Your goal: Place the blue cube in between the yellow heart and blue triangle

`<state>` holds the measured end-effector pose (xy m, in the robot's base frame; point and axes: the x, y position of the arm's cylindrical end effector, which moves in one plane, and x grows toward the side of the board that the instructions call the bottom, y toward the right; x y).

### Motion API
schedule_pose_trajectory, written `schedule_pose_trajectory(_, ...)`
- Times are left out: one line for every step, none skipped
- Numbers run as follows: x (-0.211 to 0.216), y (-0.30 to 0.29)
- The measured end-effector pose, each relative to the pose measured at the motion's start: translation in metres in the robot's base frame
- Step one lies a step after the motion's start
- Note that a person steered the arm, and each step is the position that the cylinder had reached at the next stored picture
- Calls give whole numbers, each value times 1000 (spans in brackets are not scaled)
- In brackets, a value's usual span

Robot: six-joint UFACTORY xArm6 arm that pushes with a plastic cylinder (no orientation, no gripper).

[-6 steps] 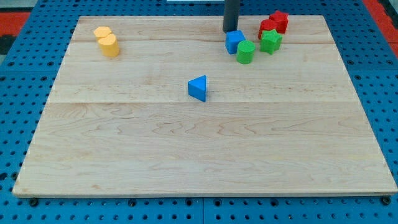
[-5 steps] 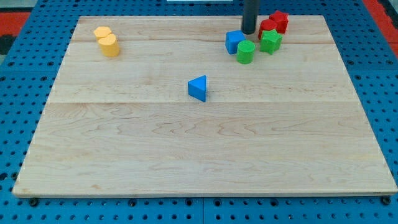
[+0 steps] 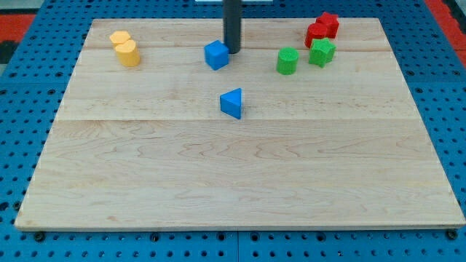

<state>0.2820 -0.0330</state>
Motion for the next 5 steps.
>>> schedule_pose_trajectory(1,-63)
schedule_pose_trajectory(54,-88)
schedule_pose_trajectory(30,-84)
schedule_pose_trajectory(35,-40)
schedule_pose_trajectory(106,-119)
